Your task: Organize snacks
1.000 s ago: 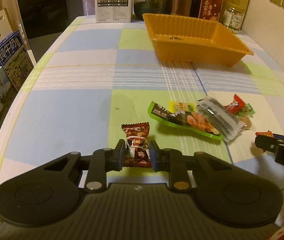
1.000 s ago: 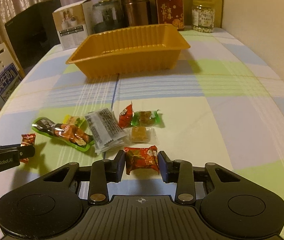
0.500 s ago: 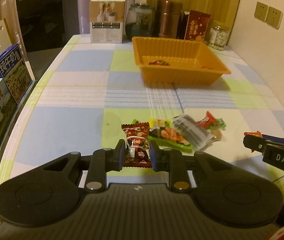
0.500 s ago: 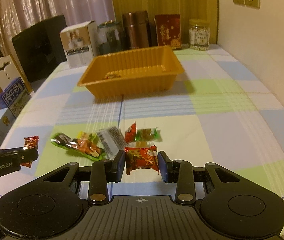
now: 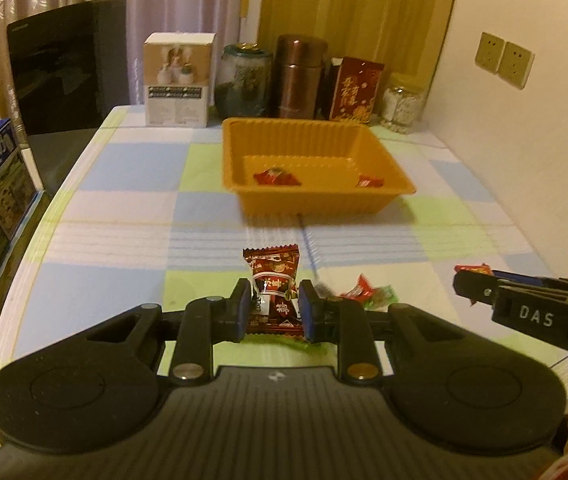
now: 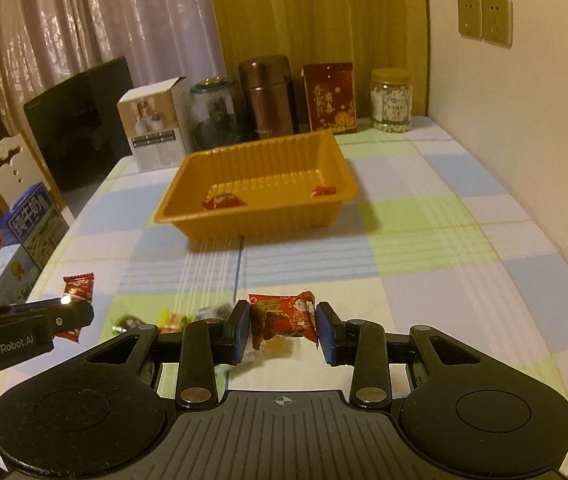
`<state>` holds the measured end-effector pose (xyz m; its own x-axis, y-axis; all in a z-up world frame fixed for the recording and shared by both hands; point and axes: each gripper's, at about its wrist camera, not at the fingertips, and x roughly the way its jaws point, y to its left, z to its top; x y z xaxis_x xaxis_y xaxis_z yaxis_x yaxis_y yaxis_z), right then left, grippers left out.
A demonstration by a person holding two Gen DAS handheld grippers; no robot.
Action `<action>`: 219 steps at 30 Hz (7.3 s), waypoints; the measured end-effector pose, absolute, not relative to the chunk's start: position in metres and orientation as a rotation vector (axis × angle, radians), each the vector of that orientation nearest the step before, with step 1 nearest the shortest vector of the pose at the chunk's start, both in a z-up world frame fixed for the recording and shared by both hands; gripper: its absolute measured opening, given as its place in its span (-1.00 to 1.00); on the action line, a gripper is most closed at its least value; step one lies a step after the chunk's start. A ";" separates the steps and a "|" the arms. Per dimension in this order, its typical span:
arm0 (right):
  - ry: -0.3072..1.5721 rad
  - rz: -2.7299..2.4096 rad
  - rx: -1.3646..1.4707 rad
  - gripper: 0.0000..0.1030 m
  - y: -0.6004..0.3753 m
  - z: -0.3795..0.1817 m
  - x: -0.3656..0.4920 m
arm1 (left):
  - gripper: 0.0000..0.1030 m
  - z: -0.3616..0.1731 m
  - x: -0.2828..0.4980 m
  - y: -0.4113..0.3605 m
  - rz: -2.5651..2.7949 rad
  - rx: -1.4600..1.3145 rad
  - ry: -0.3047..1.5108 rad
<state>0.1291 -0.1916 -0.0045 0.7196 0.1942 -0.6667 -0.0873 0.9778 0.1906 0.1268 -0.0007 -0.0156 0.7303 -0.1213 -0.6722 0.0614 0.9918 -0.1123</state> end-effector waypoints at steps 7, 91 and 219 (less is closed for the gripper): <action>0.743 0.161 0.148 -0.30 -0.196 0.008 0.147 | -0.55 -0.002 0.142 -0.008 -0.130 -0.095 0.734; 0.808 0.175 0.319 0.45 -0.224 -0.032 0.304 | -0.12 -0.030 0.264 0.026 -0.069 -0.102 0.760; 0.957 0.522 -0.140 0.07 -0.177 -0.129 0.208 | -0.07 -0.114 0.177 -0.011 -0.652 0.440 0.946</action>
<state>0.2081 -0.1766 -0.1288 0.4628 0.3626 -0.8089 -0.4840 0.8679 0.1121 0.1771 -0.0109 -0.1136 0.4189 -0.3163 -0.8512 0.6829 0.7276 0.0657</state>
